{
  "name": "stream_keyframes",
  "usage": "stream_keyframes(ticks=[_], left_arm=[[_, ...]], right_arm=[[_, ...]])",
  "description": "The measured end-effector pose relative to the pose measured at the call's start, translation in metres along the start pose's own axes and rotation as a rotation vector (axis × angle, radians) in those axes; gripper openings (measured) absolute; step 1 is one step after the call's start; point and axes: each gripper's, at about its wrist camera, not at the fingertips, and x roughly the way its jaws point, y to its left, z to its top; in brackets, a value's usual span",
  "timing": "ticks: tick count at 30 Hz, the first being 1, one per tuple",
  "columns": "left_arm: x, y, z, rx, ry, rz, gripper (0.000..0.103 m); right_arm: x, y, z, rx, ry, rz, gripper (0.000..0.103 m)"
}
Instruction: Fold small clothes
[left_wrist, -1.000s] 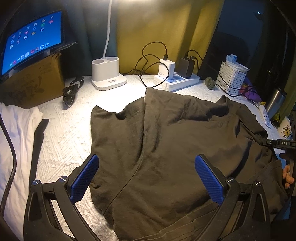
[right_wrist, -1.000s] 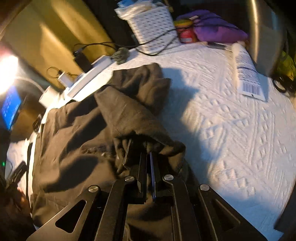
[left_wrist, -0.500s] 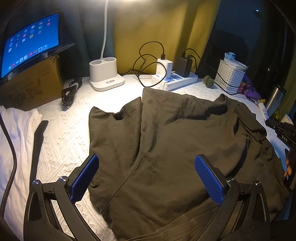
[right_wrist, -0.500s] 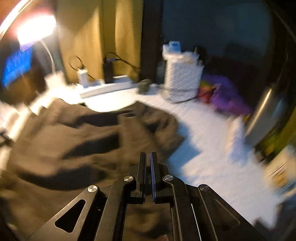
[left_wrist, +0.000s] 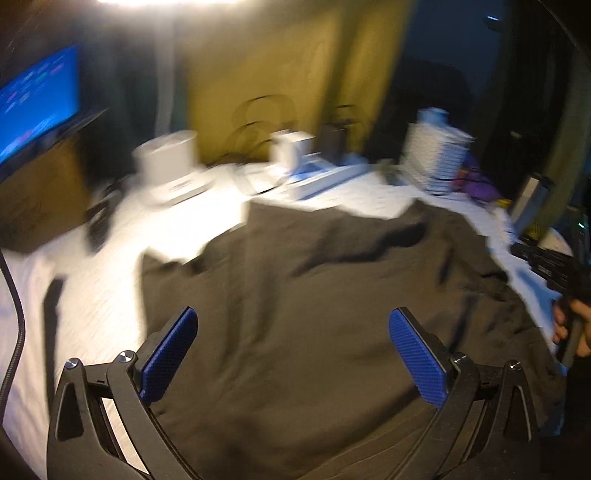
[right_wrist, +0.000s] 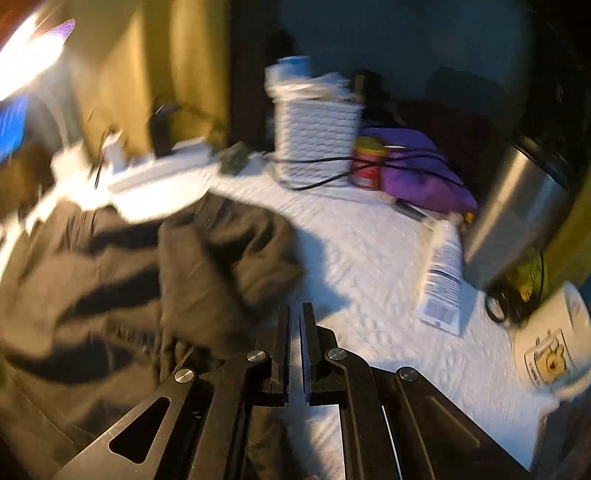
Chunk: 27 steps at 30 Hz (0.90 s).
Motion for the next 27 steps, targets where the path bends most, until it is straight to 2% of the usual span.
stream_keyframes(ticks=[2, 5, 7, 12, 15, 19, 21, 23, 27], left_arm=[[0.006, -0.024, 0.012, 0.042, 0.001, -0.054, 0.102], [0.021, -0.07, 0.029, 0.079, 0.023, -0.173, 0.102], [0.037, -0.109, 0.035, 0.131, 0.048, -0.212, 0.101], [0.084, -0.185, 0.032, 0.201, 0.158, -0.288, 0.088], [0.116, -0.21, 0.032, 0.225, 0.205, -0.267, 0.075], [0.145, -0.221, 0.034, 0.181, 0.263, -0.272, 0.042], [0.147, -0.217, 0.035, 0.159, 0.253, -0.276, 0.032], [0.143, -0.215, 0.036, 0.165, 0.241, -0.272, 0.015], [0.132, -0.201, 0.037, 0.142, 0.243, -0.281, 0.008]], right_arm=[[-0.007, -0.006, 0.0, -0.002, -0.022, -0.006, 0.006], [-0.017, -0.016, -0.004, 0.024, -0.036, 0.015, 0.006], [-0.023, -0.021, -0.007, 0.034, -0.036, 0.028, 0.006], [-0.028, -0.029, -0.019, 0.038, -0.044, 0.057, 0.006], [-0.024, -0.032, -0.026, 0.03, -0.033, 0.093, 0.006], [-0.015, -0.039, -0.032, 0.037, -0.014, 0.098, 0.006], [-0.008, -0.044, -0.035, 0.056, -0.003, 0.101, 0.006], [-0.002, -0.047, -0.038, 0.058, 0.008, 0.103, 0.006], [0.011, -0.051, -0.039, 0.086, 0.028, 0.106, 0.006]])
